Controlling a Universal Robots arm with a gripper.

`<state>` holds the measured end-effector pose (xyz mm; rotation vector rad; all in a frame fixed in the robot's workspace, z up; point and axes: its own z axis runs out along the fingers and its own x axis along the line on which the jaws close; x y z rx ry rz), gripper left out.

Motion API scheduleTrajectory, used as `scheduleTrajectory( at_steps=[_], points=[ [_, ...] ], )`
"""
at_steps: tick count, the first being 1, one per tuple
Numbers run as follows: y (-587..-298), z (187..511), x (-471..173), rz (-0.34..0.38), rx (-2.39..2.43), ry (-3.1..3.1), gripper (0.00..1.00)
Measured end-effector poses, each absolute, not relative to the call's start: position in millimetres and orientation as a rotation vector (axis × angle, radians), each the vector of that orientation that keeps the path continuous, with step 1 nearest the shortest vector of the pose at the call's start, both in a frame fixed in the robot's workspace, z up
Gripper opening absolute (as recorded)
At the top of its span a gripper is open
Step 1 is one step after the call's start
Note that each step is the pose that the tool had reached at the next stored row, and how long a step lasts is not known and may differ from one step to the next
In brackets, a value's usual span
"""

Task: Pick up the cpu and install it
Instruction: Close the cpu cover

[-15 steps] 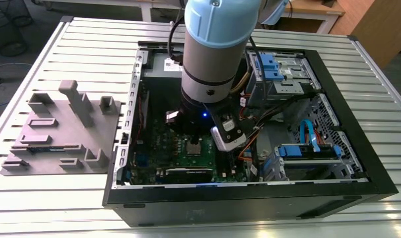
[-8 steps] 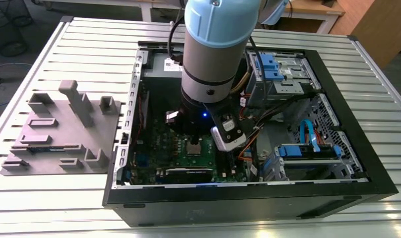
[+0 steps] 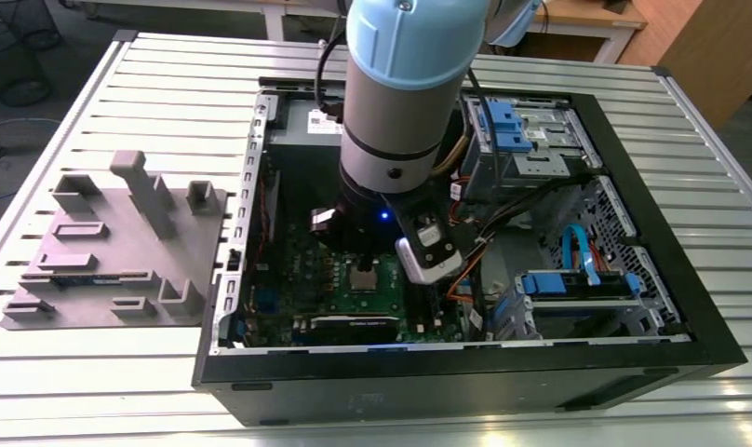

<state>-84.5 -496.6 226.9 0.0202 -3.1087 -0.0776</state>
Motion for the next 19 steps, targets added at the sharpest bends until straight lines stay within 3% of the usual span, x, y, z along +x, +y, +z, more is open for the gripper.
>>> scheduleTrajectory(
  at_steps=[19],
  points=[
    [-490, 226, -61, -0.078, 0.022, -3.109, 0.11]
  ],
)
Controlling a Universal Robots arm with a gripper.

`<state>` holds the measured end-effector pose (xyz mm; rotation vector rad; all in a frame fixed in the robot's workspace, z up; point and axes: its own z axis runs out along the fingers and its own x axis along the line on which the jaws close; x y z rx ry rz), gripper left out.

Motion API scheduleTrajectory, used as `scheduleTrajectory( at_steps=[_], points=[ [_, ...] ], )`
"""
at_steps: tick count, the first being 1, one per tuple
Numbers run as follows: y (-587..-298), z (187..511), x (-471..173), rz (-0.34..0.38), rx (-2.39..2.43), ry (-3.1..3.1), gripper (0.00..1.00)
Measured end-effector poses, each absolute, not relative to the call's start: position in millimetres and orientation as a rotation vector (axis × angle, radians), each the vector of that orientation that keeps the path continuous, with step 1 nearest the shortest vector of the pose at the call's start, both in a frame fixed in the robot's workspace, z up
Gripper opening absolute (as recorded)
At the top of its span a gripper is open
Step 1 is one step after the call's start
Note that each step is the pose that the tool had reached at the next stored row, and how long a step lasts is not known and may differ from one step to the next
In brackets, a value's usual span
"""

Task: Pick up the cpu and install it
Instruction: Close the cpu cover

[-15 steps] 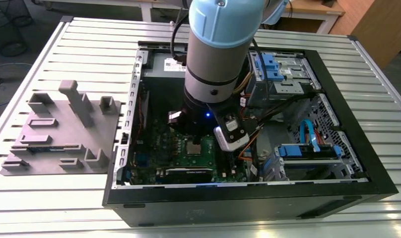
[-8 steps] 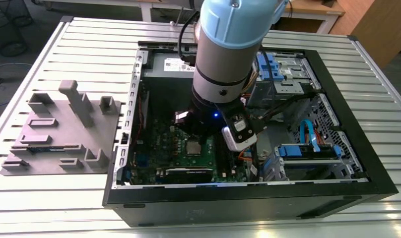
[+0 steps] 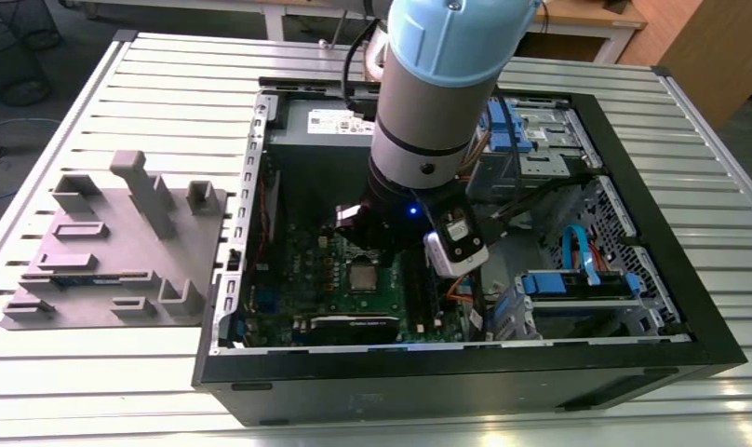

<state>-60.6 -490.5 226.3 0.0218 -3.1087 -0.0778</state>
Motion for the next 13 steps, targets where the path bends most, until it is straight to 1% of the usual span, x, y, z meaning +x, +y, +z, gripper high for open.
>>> scheduleTrajectory(
  at_steps=[13],
  points=[
    [-484.5, 224.2, -57.2, -0.084, 0.092, -3.106, 0.11]
  ],
)
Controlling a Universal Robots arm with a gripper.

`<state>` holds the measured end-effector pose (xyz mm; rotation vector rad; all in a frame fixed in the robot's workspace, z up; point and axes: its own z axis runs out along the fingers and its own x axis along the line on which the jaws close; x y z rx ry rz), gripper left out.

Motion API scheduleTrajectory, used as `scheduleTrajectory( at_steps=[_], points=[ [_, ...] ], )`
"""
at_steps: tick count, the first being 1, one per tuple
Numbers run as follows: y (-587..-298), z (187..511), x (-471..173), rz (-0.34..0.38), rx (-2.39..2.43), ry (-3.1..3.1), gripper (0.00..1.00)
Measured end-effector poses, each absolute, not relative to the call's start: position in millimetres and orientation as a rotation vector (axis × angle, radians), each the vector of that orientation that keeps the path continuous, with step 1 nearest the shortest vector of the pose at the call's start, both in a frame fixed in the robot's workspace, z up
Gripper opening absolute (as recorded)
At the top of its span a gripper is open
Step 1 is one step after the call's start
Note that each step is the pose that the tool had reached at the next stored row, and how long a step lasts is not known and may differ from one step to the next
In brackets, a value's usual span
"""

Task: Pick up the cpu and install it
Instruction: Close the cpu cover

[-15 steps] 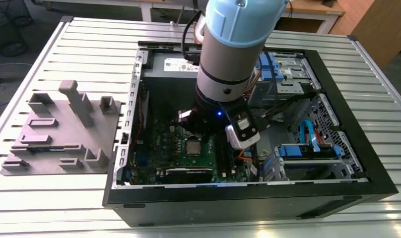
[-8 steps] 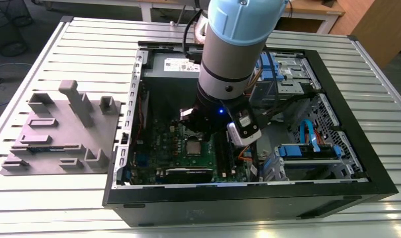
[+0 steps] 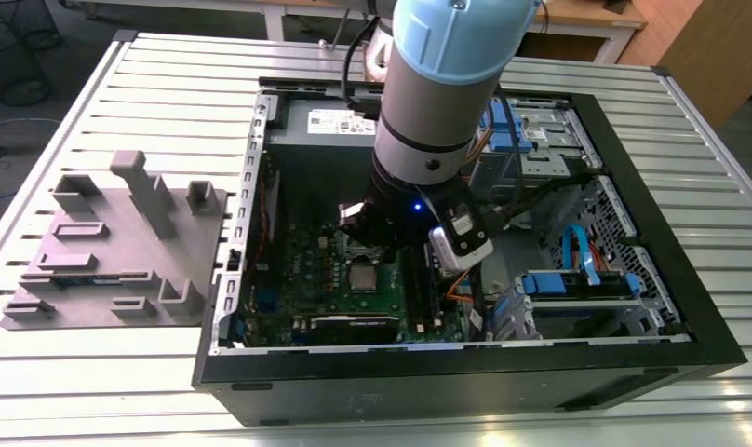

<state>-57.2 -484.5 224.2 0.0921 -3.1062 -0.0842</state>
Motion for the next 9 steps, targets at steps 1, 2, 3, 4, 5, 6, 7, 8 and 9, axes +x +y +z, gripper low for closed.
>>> scheduleTrajectory(
  at_steps=[1, 2, 3, 4, 5, 6, 7, 8, 9],
  points=[
    [-484.3, 223.8, -57.2, -0.084, 0.102, -3.106, 0.11],
    [-484.2, 223.4, -57.2, -0.084, 0.116, -3.105, 0.11],
    [-484.2, 223.1, -57.2, -0.083, 0.139, -3.104, 0.11],
    [-484.2, 222.7, -57.2, -0.083, 0.165, -3.102, 0.11],
    [-484.2, 222.3, -57.2, -0.083, 0.192, -3.1, 0.11],
    [-484.2, 221.9, -57.2, -0.082, 0.219, -3.098, 0.11],
    [-484.2, 221.7, -57.2, -0.082, 0.245, -3.095, 0.11],
    [-484.3, 221.7, -57.2, -0.082, 0.258, -3.094, 0.11],
    [-484.3, 221.7, -57.2, -0.082, 0.261, -3.094, 0.11]
  ],
)
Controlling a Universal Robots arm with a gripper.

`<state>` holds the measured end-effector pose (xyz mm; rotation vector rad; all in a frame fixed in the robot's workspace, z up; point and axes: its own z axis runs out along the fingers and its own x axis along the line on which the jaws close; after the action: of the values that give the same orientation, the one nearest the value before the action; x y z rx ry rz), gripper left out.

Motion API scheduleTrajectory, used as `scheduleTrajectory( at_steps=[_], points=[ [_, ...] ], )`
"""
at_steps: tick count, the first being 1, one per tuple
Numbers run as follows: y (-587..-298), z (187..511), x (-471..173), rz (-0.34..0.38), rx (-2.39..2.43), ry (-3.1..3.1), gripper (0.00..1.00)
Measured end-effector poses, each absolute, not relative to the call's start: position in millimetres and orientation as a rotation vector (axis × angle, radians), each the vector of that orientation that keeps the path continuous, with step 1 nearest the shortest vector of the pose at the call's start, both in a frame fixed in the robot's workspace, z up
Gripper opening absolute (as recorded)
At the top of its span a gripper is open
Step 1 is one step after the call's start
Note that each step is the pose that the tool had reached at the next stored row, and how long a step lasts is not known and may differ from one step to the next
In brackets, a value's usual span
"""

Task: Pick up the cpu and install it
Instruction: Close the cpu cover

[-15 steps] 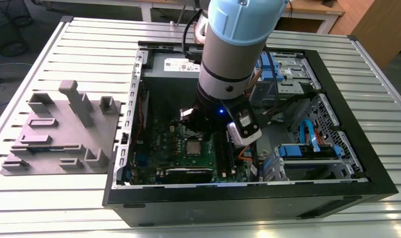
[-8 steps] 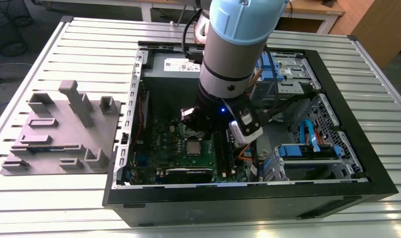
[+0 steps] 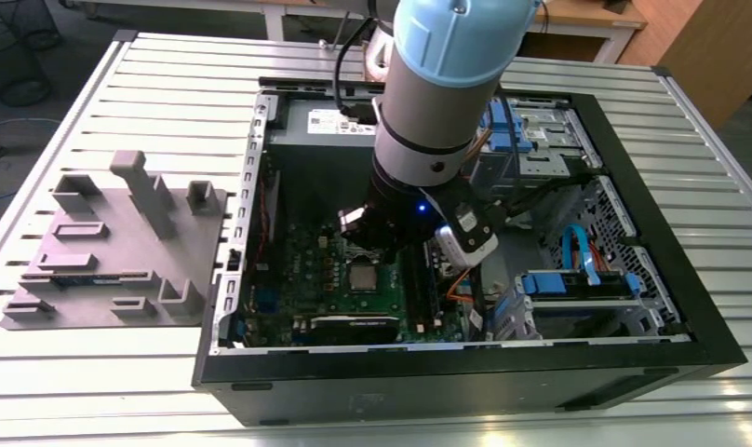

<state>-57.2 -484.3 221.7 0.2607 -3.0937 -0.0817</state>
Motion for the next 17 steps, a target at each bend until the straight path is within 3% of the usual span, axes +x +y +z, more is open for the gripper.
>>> scheduleTrajectory(
  at_steps=[17],
  points=[
    [-465, 221, -57, -0.081, 0.349, -3.084, 0.11]
  ],
)
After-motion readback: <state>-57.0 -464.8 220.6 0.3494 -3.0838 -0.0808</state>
